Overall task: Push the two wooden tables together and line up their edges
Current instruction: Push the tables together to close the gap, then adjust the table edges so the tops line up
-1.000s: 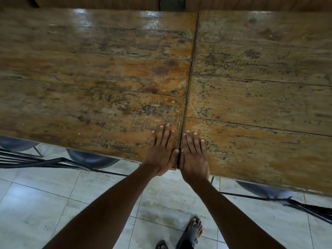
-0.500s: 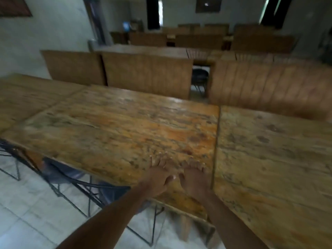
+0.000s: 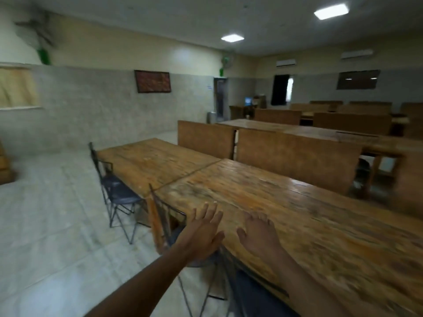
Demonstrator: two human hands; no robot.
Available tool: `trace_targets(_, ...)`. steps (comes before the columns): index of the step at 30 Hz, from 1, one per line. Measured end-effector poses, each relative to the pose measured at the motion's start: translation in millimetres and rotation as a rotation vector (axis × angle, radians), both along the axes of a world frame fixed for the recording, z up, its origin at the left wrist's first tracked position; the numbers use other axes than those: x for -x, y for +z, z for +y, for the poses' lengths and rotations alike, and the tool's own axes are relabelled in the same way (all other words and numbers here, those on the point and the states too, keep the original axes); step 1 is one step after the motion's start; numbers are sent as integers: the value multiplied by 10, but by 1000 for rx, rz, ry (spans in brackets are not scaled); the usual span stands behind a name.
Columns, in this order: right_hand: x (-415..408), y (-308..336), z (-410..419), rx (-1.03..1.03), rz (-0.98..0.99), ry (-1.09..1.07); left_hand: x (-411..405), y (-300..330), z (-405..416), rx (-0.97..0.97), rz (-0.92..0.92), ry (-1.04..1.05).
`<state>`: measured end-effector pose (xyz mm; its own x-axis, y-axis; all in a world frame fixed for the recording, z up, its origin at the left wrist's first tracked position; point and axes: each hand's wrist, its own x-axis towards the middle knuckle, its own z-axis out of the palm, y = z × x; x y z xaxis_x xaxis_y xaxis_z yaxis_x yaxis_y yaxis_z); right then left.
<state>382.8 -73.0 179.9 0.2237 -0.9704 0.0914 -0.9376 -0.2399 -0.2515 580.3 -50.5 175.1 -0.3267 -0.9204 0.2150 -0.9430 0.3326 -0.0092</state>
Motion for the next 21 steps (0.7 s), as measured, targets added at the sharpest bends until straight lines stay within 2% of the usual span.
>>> trace_targets(6,-1383,129,-432,53,-11,170,-1282,-13,-124,-8,111,148)
trace_targets(11,-2586,-155,-1120,47,-48,271,-2391,-280,-638,-38,109,208)
trace_targets(15,-3562,-469,-1939,8,-97,288,-3306,-468,-1478,-45,84,222)
trace_targets(21,-4724,-566,-3066,-36,-206,312,-4348,-557,-2665,-120,57,244)
